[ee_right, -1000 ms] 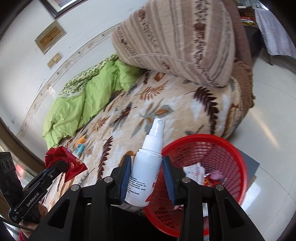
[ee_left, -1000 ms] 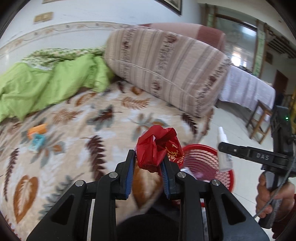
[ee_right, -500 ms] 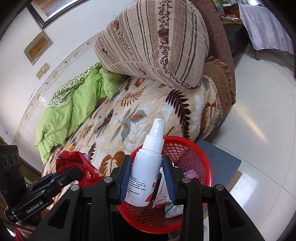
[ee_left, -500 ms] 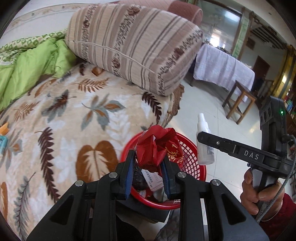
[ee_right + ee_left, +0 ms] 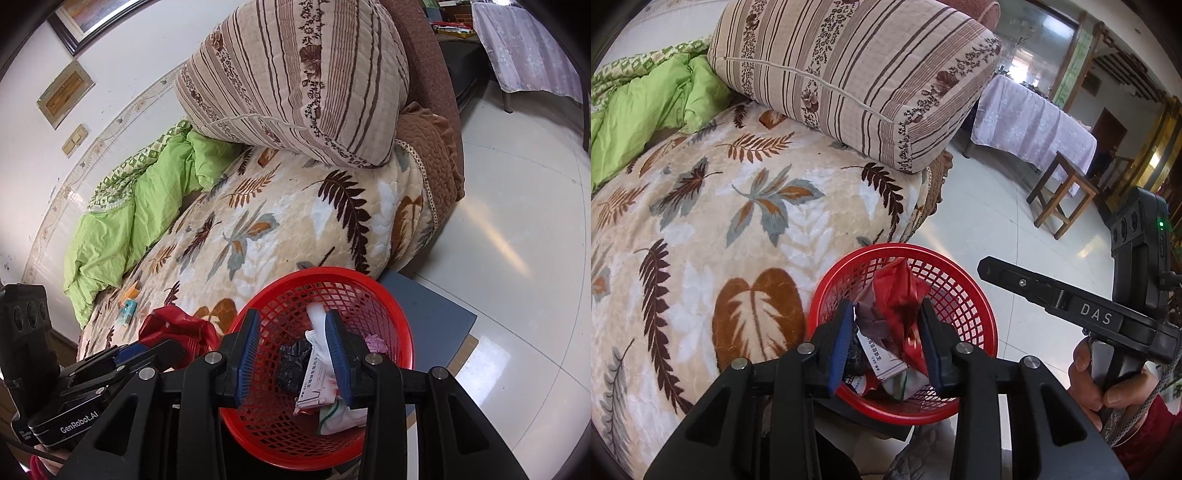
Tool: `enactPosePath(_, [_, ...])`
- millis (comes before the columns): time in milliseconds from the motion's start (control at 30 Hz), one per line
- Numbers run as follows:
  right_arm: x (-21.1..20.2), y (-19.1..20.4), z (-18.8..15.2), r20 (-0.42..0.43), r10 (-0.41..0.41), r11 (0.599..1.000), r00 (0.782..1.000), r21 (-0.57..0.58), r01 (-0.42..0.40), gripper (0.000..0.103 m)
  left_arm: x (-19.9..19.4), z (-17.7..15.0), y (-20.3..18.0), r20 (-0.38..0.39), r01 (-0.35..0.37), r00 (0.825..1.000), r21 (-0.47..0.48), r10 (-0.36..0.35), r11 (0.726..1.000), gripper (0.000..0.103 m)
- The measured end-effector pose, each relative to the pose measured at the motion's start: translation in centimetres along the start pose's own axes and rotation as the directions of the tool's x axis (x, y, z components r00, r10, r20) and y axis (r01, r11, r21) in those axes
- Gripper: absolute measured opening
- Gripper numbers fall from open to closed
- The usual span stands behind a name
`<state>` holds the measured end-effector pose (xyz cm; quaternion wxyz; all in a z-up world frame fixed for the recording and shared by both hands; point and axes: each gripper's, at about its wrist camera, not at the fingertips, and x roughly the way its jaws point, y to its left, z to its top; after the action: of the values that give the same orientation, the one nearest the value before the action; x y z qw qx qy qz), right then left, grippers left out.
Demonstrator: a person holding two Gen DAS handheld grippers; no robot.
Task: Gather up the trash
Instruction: 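Open both grippers over the wastebasket to drop packet and spray bottle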
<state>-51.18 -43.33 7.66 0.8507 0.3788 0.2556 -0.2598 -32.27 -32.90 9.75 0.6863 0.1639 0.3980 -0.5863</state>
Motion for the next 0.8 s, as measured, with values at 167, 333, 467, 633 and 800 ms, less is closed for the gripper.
enactPosePath(167, [-0.1, 0.3, 0.2, 0.003, 0.005, 1.000, 1.000, -0.002, -0.005, 0.039, -1.0, -0.5, 1.0, 0.032, -0.012, 0.999, -0.020, 0.013, 1.000, 0.048])
enactPosePath(333, [0.1, 1.2, 0.6, 0.001, 0.018, 1.000, 1.000, -0.005, -0.018, 0.041, -2.1, 0.1, 3.2, 0.057, -0.021, 0.998, -0.040, 0.023, 0.999, 0.052])
enactPosePath(467, [0.2, 2.6, 0.9, -0.002, 0.020, 0.999, 1.000, -0.044, -0.020, 0.045, -3.5, 0.8, 5.6, 0.088, -0.050, 0.995, -0.052, 0.054, 0.997, 0.057])
enactPosePath(633, [1.6, 4.9, 0.8, -0.047, 0.037, 0.994, 0.998, -0.098, -0.042, 0.046, -7.3, -1.6, 7.8, 0.118, -0.097, 0.987, -0.103, 0.109, 0.990, 0.058])
enactPosePath(800, [3.9, 10.2, 0.7, -0.091, 0.102, 0.976, 0.991, -0.184, -0.117, 0.046, -11.4, -3.3, 14.2, 0.136, -0.162, 0.973, -0.184, 0.188, 0.970, 0.058])
